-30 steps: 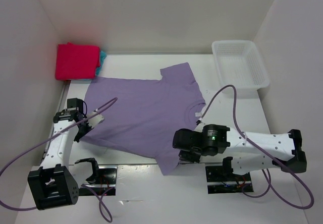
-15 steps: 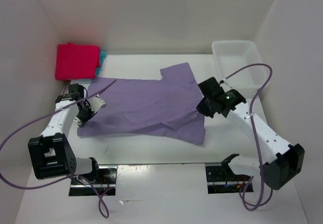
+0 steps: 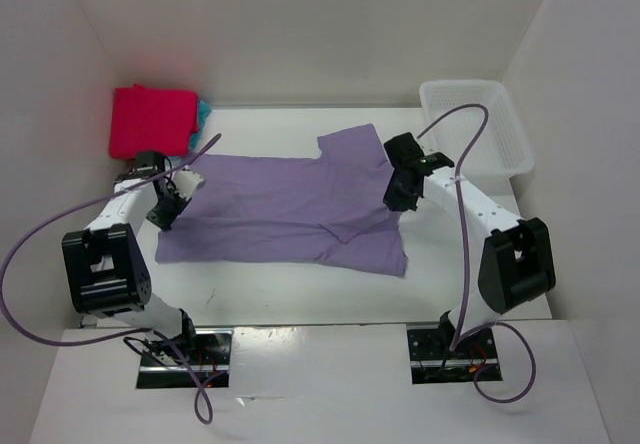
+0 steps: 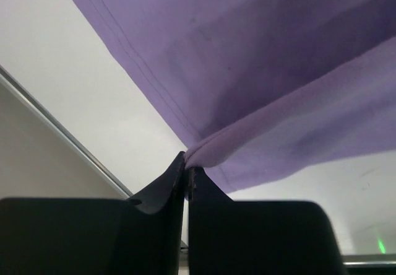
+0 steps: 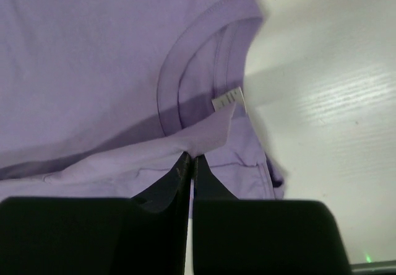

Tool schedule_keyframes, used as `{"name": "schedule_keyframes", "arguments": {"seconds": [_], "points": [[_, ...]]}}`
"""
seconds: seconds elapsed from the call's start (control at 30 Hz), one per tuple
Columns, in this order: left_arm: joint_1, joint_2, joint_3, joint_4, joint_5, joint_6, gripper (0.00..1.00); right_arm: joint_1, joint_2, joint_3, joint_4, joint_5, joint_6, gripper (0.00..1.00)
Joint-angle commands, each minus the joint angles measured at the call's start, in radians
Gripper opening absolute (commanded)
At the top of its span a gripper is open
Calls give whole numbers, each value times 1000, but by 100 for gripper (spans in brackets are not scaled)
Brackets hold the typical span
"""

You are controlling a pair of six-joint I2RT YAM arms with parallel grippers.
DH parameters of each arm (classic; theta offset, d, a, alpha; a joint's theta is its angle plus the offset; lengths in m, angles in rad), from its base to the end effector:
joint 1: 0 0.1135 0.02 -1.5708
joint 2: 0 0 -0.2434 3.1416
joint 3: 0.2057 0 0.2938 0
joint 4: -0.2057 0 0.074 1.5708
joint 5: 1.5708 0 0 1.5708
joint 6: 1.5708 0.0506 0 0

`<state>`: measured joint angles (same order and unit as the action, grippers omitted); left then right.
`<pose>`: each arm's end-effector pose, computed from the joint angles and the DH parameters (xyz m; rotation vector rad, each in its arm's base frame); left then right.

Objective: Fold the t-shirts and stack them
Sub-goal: Fold the flattened tshirt in 1/3 of the way

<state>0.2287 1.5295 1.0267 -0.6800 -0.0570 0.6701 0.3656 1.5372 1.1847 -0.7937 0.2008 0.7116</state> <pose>0.3285 0.0794 0.1554 0.5977 2.7356 0.3109 0.3336 0.1169 0.2012 0.5178 2.6256 0.0644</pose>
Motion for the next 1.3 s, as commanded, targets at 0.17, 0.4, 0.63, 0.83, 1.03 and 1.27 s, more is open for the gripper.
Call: {"name": "schedule_keyframes", "arguments": {"seconds": [0.17,0.4,0.63,0.83,1.03,1.27], "points": [[8,170,127,77,-44,-27,2,-33,98,116,68,2,-110,0],[-11,216,118,108,-86,-18,6,-33,193,144,77,-28,-129,0],[-20,245,140,146,-133,-18,28,-33,235,223,87,-29,-158,63],[53,247,199,134,-176,-86,45,-33,61,123,-34,77,-23,72],[153,137,141,-10,-46,-23,52,10,-196,-229,0,-99,215,72],[153,87,10,-42,23,8,58,52,-210,-402,83,-146,327,76]]}}
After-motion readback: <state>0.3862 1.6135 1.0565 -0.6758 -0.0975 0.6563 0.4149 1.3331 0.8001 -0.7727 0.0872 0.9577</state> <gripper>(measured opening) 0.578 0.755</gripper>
